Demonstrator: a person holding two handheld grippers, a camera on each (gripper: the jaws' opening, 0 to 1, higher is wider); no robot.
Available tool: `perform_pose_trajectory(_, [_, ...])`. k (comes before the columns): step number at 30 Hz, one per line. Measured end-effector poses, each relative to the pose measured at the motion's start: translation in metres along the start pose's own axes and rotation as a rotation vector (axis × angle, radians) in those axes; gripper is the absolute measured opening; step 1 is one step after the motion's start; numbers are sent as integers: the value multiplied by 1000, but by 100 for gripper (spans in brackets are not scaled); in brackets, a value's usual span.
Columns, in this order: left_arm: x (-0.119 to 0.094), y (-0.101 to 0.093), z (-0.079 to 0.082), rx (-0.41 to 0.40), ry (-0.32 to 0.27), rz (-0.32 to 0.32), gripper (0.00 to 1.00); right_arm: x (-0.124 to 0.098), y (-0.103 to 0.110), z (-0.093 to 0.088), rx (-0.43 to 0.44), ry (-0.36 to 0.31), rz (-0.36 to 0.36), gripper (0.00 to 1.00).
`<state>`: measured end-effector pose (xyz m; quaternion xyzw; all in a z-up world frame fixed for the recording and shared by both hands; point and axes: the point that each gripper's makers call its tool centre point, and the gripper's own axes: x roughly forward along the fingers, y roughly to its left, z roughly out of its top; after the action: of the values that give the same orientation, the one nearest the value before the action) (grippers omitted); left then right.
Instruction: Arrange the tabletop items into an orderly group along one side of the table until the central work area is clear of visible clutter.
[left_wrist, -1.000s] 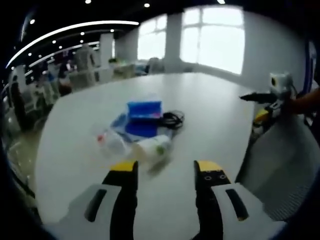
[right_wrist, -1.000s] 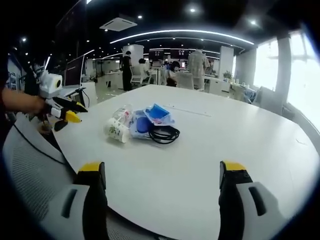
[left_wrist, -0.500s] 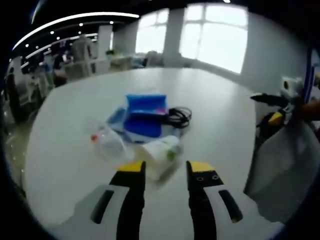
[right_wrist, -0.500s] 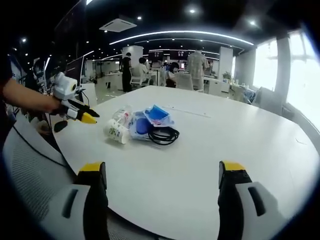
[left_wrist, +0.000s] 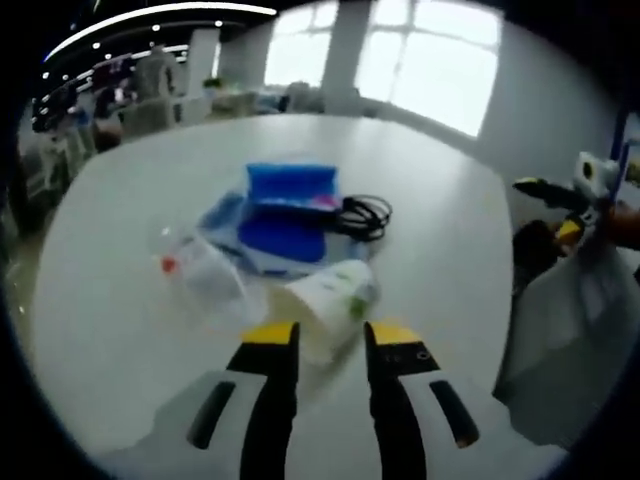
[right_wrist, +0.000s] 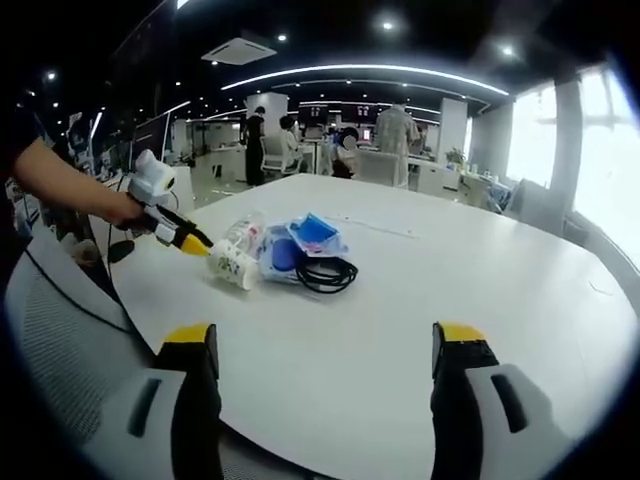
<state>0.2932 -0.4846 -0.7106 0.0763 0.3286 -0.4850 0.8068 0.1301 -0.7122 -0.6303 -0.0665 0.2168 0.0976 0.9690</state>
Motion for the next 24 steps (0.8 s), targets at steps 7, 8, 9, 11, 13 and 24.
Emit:
perform_pose_trajectory(7, [10,-2,3,-50,-5,-42,21,0,-3,1,-5,-3,-12,87])
perform_pose_trajectory(8, [11,-2,3,-60,-6,-46,20,0,-2,1,-5,-1,-12,86])
perform_pose_trajectory(9, [13,-2,2,-69,-2,-52,19,0,-3,1,-7,0,-13,86])
perform_pose_trajectory(11, [15,-2,1,-72,2,-52,18,-1,-3,1,-10,0,-17,86])
perform_pose_trajectory(13, [15,-3,0,-77,6,-57,15,-1,-4,2,-8,-3,-21,85])
perform_pose_trajectory(24, [11,-18,-2,-9,8,-73,6,-1,-5,1,-19,-2,-32,83])
